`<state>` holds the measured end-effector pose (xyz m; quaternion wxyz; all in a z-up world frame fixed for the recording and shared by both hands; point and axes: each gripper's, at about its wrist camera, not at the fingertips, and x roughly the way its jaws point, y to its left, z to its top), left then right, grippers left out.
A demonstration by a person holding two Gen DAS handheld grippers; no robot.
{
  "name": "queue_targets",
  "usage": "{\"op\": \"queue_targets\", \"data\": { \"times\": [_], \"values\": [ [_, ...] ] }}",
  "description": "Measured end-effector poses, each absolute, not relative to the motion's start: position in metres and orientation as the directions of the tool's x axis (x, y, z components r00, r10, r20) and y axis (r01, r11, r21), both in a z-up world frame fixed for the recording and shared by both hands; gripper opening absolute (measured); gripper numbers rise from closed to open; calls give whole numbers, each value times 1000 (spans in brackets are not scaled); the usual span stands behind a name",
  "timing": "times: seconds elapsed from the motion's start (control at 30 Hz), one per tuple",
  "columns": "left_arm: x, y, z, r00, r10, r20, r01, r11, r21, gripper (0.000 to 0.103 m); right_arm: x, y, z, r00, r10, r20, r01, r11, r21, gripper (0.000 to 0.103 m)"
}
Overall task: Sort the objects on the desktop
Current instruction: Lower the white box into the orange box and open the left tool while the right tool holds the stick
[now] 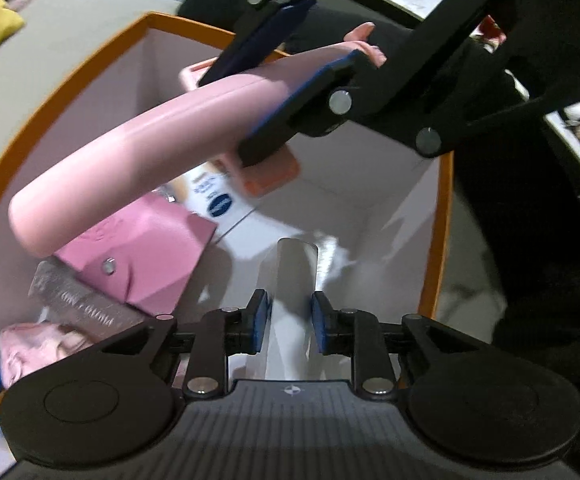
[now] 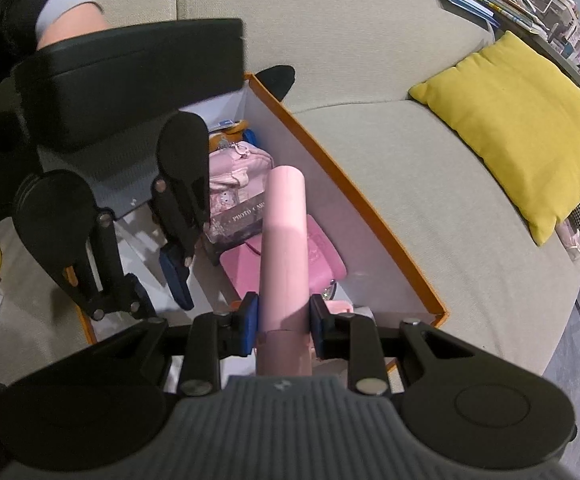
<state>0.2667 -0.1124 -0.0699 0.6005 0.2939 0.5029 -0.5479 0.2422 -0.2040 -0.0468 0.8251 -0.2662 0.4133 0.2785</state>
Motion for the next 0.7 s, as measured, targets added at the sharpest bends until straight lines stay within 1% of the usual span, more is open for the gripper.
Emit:
{"op": "queue_targets", "data": {
  "times": [0.07, 0.1, 0.17, 0.27, 0.33, 0.37, 0.4, 0.43, 0.47, 0.53, 0.57, 0.6, 0.63, 0.67, 0.7],
  "values": [
    [270, -115, -69, -84, -366, -927, 954, 239, -181, 27, 243, -205, -47, 500, 241, -831, -682, 701, -207, 28],
    [271, -116, -68, -58, -365, -929, 957, 244, -156, 31, 241, -204, -47, 500, 243, -831, -683, 701, -206, 28],
    [268, -116, -65, 0, -356, -934, 966, 240, -92, 35, 240, -203, -46, 497, 246, -832, -688, 696, -205, 28],
    [259, -115, -63, 94, -331, -939, 975, 223, 18, 37, 240, -203, -47, 495, 248, -833, -691, 693, -205, 28],
    [254, -113, -63, 149, -313, -938, 971, 223, 80, 42, 240, -204, -47, 495, 249, -832, -694, 691, -206, 28],
    [254, -112, -63, 167, -307, -937, 967, 236, 95, 49, 241, -204, -47, 494, 249, -833, -695, 688, -206, 28],
    [252, -102, -63, 185, -302, -935, 960, 259, 106, 50, 241, -204, -47, 492, 248, -835, -699, 684, -209, 28],
    [251, -100, -62, 200, -301, -933, 953, 279, 115, 47, 240, -203, -47, 490, 244, -837, -702, 680, -213, 28],
    [245, -100, -59, 224, -298, -928, 949, 284, 138, 40, 240, -203, -48, 489, 240, -838, -707, 673, -220, 28],
    [234, -93, -47, 285, -296, -912, 936, 289, 199, 39, 238, -202, -48, 489, 235, -840, -718, 655, -234, 28],
    [230, -87, -42, 298, -297, -907, 930, 303, 206, 39, 237, -202, -48, 488, 235, -840, -724, 647, -239, 28],
    [224, -80, -38, 300, -295, -907, 924, 328, 199, 36, 236, -201, -47, 487, 236, -841, -729, 641, -243, 28],
    [213, -93, -38, 304, -287, -908, 913, 359, 192, 34, 236, -201, -47, 487, 235, -841, -732, 635, -246, 28],
    [209, -88, -35, 307, -274, -912, 903, 388, 188, 30, 236, -200, -46, 488, 233, -841, -734, 631, -251, 28],
    [208, -81, -35, 312, -260, -914, 893, 410, 188, 24, 235, -200, -46, 489, 231, -841, -736, 627, -255, 28]
  ]
}}
